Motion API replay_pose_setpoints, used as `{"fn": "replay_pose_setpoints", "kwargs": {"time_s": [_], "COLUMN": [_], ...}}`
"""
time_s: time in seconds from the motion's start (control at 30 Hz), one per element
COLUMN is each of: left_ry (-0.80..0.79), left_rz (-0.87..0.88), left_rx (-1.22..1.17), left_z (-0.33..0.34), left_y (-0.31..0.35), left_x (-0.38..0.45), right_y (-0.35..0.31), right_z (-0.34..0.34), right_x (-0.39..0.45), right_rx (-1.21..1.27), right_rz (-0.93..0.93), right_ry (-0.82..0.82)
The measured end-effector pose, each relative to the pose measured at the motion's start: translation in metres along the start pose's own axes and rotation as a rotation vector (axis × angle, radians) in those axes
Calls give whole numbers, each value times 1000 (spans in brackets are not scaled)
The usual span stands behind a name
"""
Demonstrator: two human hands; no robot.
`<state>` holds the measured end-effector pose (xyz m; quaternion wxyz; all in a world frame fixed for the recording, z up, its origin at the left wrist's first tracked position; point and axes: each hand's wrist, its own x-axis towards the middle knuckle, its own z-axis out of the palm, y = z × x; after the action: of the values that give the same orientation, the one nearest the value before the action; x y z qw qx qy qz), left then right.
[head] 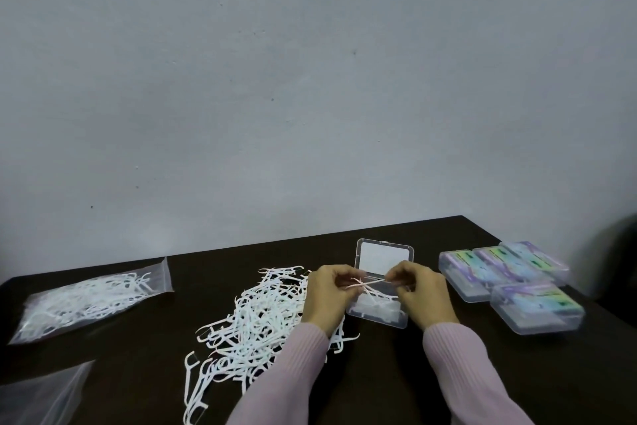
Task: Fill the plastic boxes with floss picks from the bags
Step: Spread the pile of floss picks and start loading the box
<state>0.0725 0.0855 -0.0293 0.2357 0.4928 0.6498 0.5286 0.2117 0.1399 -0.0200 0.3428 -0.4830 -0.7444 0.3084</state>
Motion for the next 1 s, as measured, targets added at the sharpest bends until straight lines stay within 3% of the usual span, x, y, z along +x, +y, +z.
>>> {"fn": "replay_pose_setpoints", "kwargs": {"time_s": [0.17, 0.3, 0.43, 0.6, 0.8, 1.0], "left_ry": [-36, -64, -55, -36, -2, -22], "left_rz": [48, 109, 146, 153, 98, 98], "left_rx": [27, 121, 169, 171, 32, 38], "left_z": [0, 2, 3, 4, 4, 2], "left_y": [-2, -5, -8, -10, -13, -13], "left_x": [0, 0, 0, 0, -1, -2], "right_y": [-2, -3, -1, -1, -1, 2], "right_z": [2, 3, 0, -2, -2, -2], "right_x": [-2, -5, -4, -5, -4, -4], "right_rx": [-72, -383, -585, -659, -539, -569], "right_rz": [-63, -148, -195, -151, -187, -155], "right_ry": [-20, -102, -39, -52, -116, -169]}}
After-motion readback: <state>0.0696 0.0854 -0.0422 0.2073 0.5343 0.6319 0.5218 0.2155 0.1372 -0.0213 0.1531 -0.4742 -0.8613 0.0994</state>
